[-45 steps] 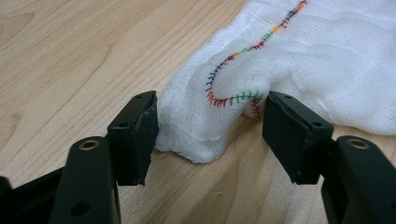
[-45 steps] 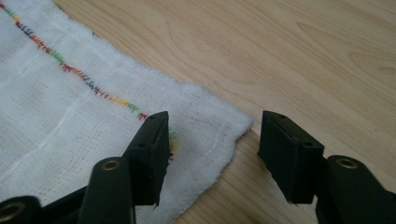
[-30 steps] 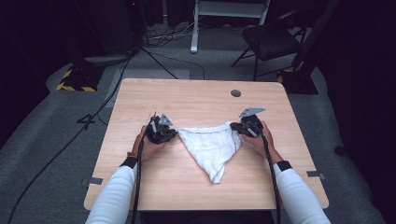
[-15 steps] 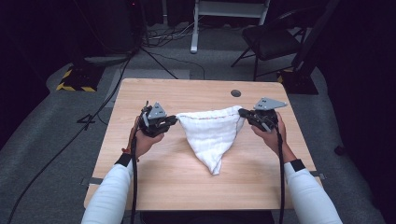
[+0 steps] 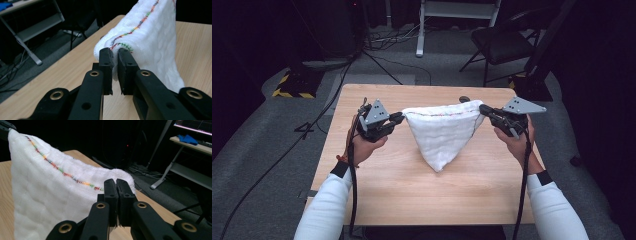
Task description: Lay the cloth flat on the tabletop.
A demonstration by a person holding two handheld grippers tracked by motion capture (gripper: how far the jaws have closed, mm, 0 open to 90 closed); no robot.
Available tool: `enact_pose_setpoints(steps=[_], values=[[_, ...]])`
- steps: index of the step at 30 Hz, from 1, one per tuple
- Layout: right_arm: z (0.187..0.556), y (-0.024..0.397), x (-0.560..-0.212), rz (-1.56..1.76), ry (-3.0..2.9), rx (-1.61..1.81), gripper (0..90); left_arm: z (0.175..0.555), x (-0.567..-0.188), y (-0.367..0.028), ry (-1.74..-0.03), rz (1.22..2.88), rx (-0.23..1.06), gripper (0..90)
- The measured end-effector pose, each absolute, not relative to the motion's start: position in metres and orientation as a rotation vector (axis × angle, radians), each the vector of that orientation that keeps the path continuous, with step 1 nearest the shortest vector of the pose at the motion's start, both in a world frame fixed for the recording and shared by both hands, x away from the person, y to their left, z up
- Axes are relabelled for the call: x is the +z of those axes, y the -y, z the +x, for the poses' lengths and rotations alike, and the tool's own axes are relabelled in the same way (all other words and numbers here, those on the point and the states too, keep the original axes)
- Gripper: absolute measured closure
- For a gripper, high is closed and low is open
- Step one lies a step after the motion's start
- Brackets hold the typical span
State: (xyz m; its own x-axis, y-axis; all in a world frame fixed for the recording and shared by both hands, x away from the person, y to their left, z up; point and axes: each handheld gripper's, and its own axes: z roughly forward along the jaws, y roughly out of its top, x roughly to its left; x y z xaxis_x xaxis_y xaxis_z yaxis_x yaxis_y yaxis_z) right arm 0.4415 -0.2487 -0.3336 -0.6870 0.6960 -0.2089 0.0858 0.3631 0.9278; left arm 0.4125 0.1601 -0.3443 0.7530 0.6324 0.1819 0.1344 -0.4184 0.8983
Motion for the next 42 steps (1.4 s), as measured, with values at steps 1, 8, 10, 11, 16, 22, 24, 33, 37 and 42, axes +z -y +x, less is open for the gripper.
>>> enact_pose_setpoints(steps=[1, 8, 10, 11, 16, 22, 24, 33, 37, 42], values=[[0.44, 0.249, -0.331, 0.671, -2.029, 1.339, 87.7, 0.411, -0.341, -0.16, -0.576, 1.95, 0.634, 82.1], [0.429, 0.25, -0.318, 0.642, -2.003, 1.346, 87.8, 0.403, -0.325, -0.161, -0.556, 1.92, 0.669, 82.0], [0.426, 0.25, -0.316, 0.638, -1.997, 1.356, 87.8, 0.4, -0.321, -0.162, -0.551, 1.909, 0.678, 82.0], [0.425, 0.25, -0.314, 0.635, -1.993, 1.362, 87.8, 0.398, -0.319, -0.163, -0.551, 1.9, 0.677, 82.0], [0.415, 0.251, -0.306, 0.617, -1.968, 1.384, 87.8, 0.386, -0.307, -0.163, -0.528, 1.894, 0.716, 81.8], [0.398, 0.252, -0.298, 0.603, -1.934, 1.403, 87.8, 0.375, -0.302, -0.163, -0.52, 1.886, 0.739, 81.5], [0.396, 0.252, -0.297, 0.611, -1.928, 1.407, 87.8, 0.377, -0.304, -0.162, -0.521, 1.896, 0.735, 81.3], [0.421, 0.251, -0.317, 0.707, -1.965, 1.361, 87.7, 0.415, -0.336, -0.15, -0.597, 1.98, 0.67, 81.3], [0.452, 0.247, -0.337, 0.785, -1.992, 1.301, 87.6, 0.447, -0.358, -0.142, -0.666, 2.019, 0.641, 81.1], [0.497, 0.239, -0.369, 0.915, -2.032, 1.187, 86.2, 0.488, -0.39, -0.129, -0.785, 2.078, 0.65, 79.9]])
